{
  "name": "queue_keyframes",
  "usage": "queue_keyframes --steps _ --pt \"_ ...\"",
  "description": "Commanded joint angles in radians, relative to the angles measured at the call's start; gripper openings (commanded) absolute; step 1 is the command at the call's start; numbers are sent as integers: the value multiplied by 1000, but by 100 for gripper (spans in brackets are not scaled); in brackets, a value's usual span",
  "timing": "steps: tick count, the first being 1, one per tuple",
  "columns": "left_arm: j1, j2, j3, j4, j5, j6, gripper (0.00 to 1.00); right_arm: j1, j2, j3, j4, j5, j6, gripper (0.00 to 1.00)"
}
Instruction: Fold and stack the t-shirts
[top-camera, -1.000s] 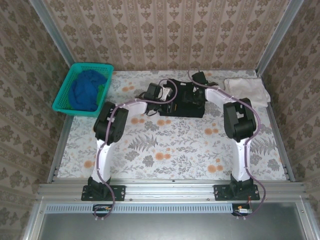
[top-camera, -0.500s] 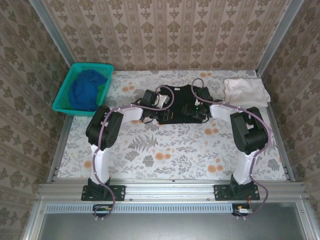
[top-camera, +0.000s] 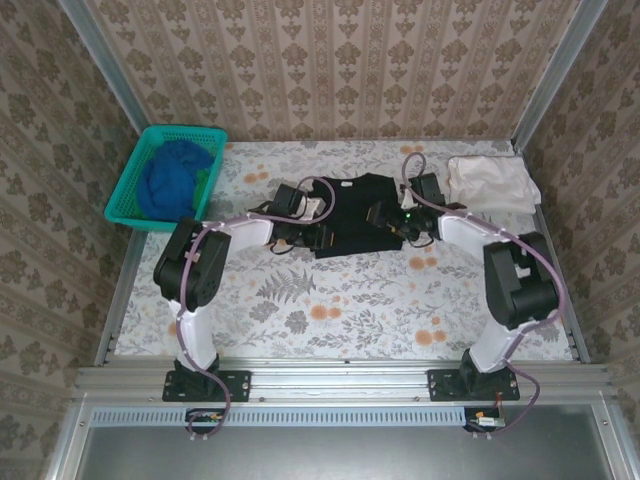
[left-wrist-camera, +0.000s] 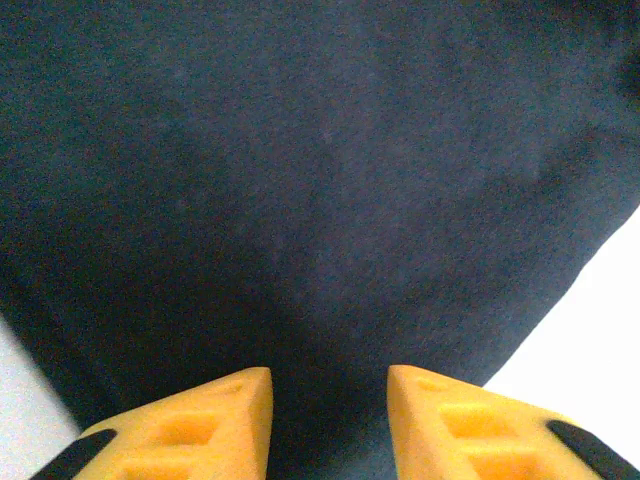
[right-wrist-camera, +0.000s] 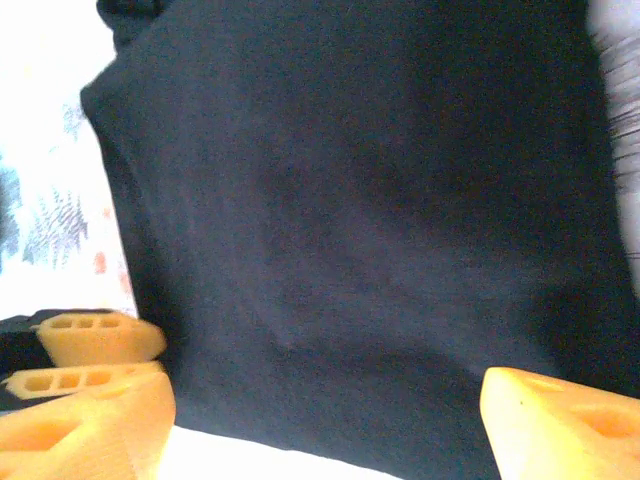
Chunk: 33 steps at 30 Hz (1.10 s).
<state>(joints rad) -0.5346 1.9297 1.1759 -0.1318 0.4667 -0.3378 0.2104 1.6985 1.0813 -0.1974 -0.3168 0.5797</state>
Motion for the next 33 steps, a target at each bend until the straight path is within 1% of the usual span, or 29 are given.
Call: queue_keyframes --steps 1,3,4,6,9,11,12,14,18,20,21,24,30,33 --pt "4 -64 104 -118 -75 22 42 -72 -69 124 -241 287 -115 82" --pt "-10 -75 159 -132 -161 30 41 -128 -55 184 -291 413 -151 83" --pt "-19 -76 176 -115 -188 34 42 -157 -40 212 -303 446 -164 84" --pt "-46 -51 233 -80 -214 44 45 -224 16 294 -326 458 -187 85" --pt "-89 59 381 -109 -211 78 47 -288 134 430 -333 495 -238 91" --pt "-101 139 459 -109 -177 77 47 -322 234 536 -374 515 -283 94" --pt "-104 171 479 -96 -176 64 47 -337 292 603 -388 524 -305 96" --pt "-109 208 485 -57 -175 51 47 -368 402 732 -423 508 -345 98" --pt "-105 207 431 -18 -170 26 47 -412 635 983 -505 464 -408 98" --pt "-98 181 386 -9 -172 25 48 -420 717 1057 -514 409 -461 100" --pt "-94 161 360 -12 -170 28 48 -425 765 1148 -582 393 -461 100" --pt "-71 91 261 5 -172 39 50 -427 865 1324 -721 315 -487 100" --pt "-24 -8 121 40 -151 16 51 -421 891 1343 -830 188 -459 100" --pt "-2 -56 55 77 -126 -1 51 -398 869 1283 -870 187 -452 100"
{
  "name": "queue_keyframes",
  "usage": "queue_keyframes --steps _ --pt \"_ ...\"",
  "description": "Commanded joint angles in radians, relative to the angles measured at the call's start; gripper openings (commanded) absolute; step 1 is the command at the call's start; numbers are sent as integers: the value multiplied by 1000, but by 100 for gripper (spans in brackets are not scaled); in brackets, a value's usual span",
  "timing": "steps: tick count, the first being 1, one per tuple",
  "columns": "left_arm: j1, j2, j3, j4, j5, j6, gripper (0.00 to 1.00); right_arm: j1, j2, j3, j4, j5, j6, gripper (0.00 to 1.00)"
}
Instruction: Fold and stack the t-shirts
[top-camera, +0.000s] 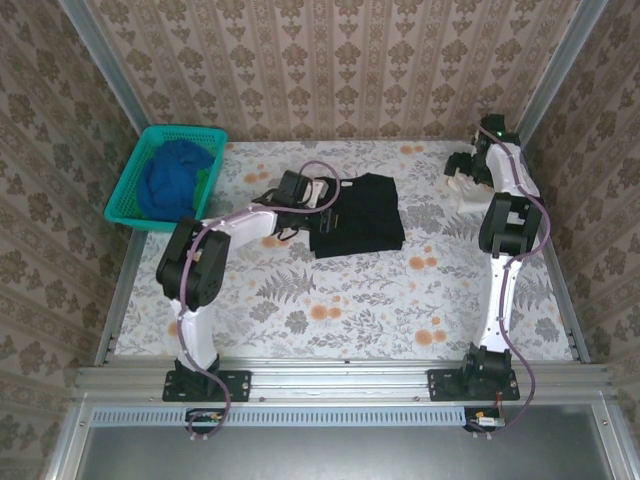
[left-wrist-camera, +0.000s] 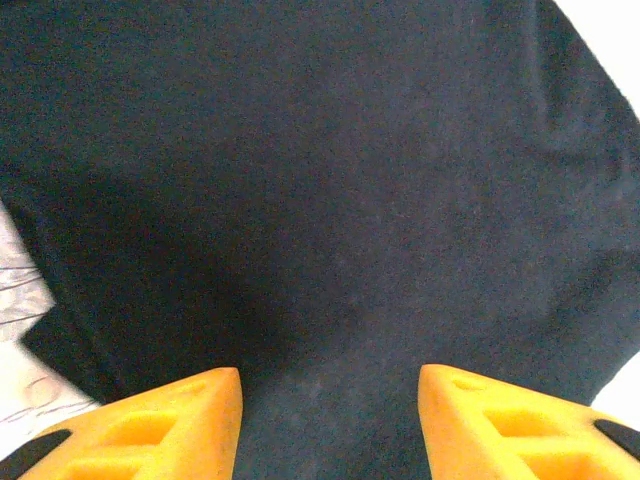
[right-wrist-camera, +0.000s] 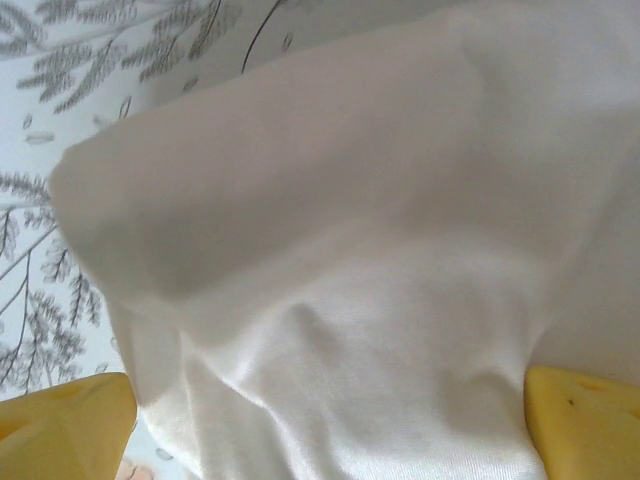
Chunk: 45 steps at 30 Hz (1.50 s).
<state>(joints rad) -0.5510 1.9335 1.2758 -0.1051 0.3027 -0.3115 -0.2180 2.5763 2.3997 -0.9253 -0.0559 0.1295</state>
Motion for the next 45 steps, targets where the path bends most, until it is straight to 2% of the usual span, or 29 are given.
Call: queue_keyframes --steps 1,7,9,11,19,28,37,42,45 --pt "22 -75 -58 53 42 -30 51 40 -27 -70 -133 -72 1 100" --pt "80 -173 -152 52 41 -22 53 89 -188 -327 -42 -109 95 100" --pt "90 -206 -188 54 38 -19 54 123 -264 -437 8 -85 143 100" --pt "136 -232 -216 54 40 -14 54 157 -316 -511 30 -61 177 100" --pt "202 -324 -310 54 59 -7 56 261 -471 -741 126 17 309 100" --pt "249 -376 -371 63 81 -11 58 408 -506 -850 198 32 406 100" --pt "305 -399 -413 82 119 -4 59 544 -535 -836 271 42 540 100" --pt "334 -408 -425 78 138 -5 59 573 -562 -821 305 78 585 100" --pt "338 -409 -423 76 141 -6 59 568 -596 -789 252 143 553 100"
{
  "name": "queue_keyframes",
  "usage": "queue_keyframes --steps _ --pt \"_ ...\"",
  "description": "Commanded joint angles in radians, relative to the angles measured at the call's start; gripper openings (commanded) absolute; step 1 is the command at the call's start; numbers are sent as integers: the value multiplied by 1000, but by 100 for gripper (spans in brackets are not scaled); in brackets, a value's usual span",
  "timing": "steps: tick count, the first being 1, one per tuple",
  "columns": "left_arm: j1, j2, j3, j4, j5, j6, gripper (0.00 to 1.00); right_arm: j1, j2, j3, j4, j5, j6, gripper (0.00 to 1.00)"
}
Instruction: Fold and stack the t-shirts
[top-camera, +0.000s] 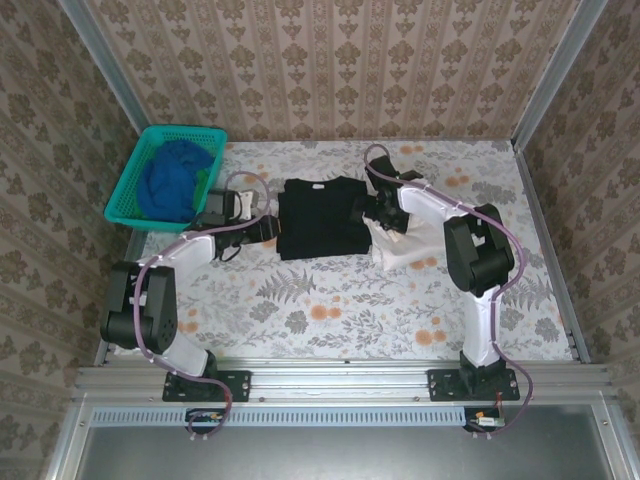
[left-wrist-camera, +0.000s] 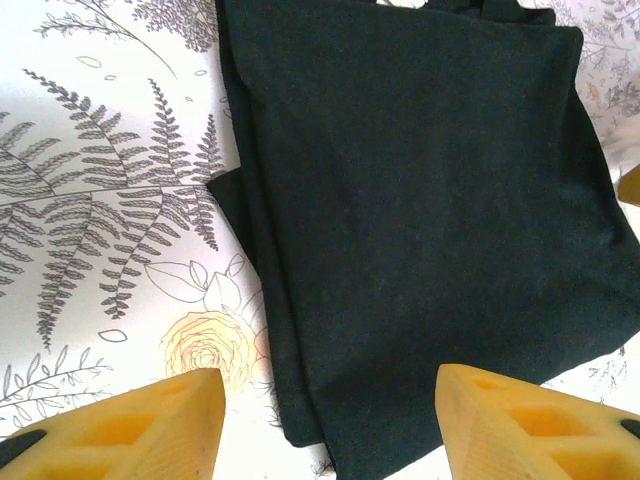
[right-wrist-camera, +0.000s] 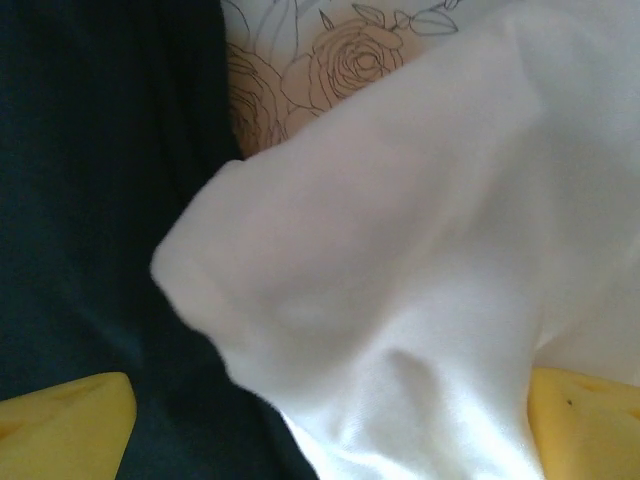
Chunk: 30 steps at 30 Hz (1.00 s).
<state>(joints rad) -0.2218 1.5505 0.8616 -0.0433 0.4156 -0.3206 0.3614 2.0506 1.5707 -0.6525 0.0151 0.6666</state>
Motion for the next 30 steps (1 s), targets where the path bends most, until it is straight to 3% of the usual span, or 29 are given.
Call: queue_keyframes --steps 1,8,12,14,17,25,30 --pt "10 -26 -9 10 25 3 60 -12 -87 44 -34 91 4 100" --pt "7 63 51 23 9 -50 61 65 -222 -50 67 128 -83 93" --pt "-12 162 133 25 15 -67 61 90 -117 -23 167 -49 -93 76" --pt "-25 202 170 12 21 -68 60 86 -43 33 168 -66 -112 72" --pt "-44 225 183 10 7 -70 61 65 45 144 97 -1 -151 72" --pt "-39 241 186 -11 -1 -64 61 -24 132 169 223 -190 -207 79" --pt "-24 232 179 -20 -6 -53 61 -86 220 193 349 -396 -194 82"
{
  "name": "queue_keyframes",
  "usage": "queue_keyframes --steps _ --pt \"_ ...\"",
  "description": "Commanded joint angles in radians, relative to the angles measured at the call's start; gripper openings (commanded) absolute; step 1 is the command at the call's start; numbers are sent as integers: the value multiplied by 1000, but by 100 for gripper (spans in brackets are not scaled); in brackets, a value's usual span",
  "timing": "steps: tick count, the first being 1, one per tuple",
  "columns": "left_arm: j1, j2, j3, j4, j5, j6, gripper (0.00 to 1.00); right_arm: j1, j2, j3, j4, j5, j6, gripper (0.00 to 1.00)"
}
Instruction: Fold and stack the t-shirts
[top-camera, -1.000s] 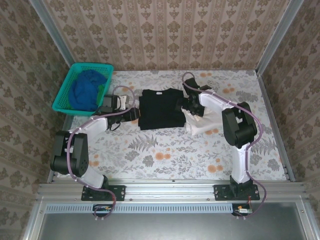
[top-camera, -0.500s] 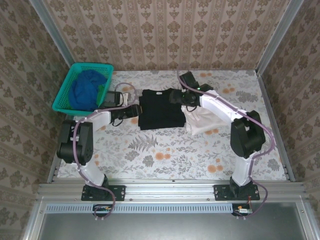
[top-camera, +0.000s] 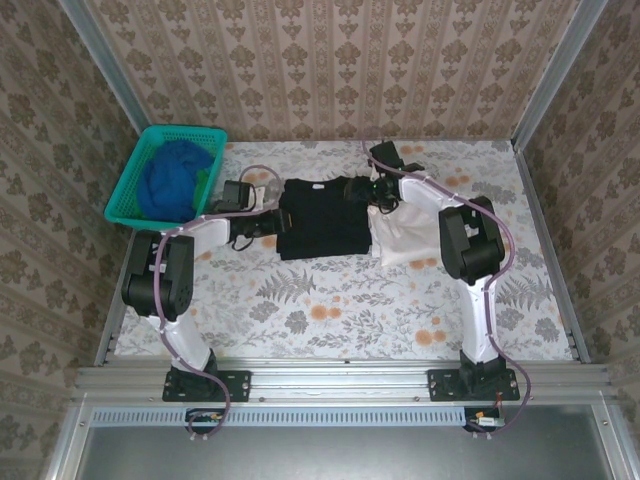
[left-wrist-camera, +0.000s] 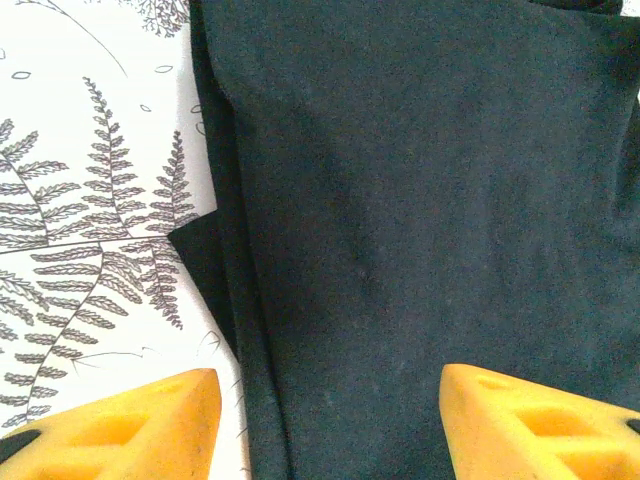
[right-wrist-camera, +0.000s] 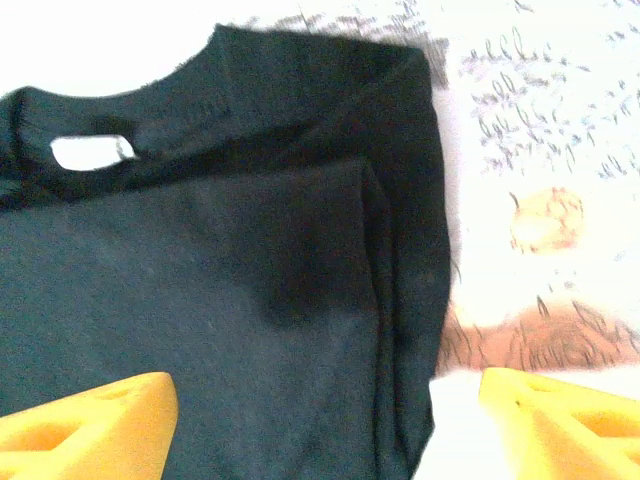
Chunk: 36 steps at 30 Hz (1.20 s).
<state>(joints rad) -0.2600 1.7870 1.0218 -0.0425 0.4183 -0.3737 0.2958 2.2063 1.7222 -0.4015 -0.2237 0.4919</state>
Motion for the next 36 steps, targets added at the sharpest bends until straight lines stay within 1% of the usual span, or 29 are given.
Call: queue_keyframes --steps 1,2,4,8,9,11,12,13,15,17,19,21,23,24,27,31,34,36 --pt "16 -4 17 -25 -8 2 61 -28 85 61 103 -198 -13 83" --pt "19 -4 18 -26 -5 4 61 -33 103 87 104 -240 -8 84" --pt "23 -1 20 -36 -4 8 61 -36 112 112 90 -260 -2 85" --pt "25 6 27 -41 -1 15 62 -31 37 102 38 -162 -13 89" --pt "25 10 35 -47 0 17 62 -26 1 90 17 -118 -17 89" --pt "25 15 52 -62 -1 22 64 -7 -76 65 -42 13 -50 89" --pt "25 18 60 -67 -5 23 64 13 -130 32 -62 109 -57 89" --pt "25 20 67 -68 -9 25 65 30 -177 -11 -56 174 -60 88" --pt "20 44 91 -68 -3 33 66 70 -269 -135 5 271 -20 82" --pt "12 87 142 -88 -6 35 65 110 -295 -211 48 249 2 78" --pt "0 137 197 -119 4 33 61 159 -270 -226 33 266 16 78" --pt "-11 173 232 -140 9 34 56 193 -223 -227 34 245 32 78" --pt "-12 176 222 -137 18 26 52 208 -182 -231 64 200 52 77" --pt "-9 164 204 -133 14 23 52 221 -160 -226 65 196 57 76" --pt "16 84 109 -114 -3 6 53 261 -112 -201 41 188 51 76" --pt "71 -49 -12 -103 -6 -17 55 323 -93 -202 25 183 61 75" --pt "114 -162 -82 -135 -24 -13 58 374 -102 -239 6 185 75 75" --pt "134 -238 -134 -156 -48 -2 60 414 -132 -296 13 187 86 74"
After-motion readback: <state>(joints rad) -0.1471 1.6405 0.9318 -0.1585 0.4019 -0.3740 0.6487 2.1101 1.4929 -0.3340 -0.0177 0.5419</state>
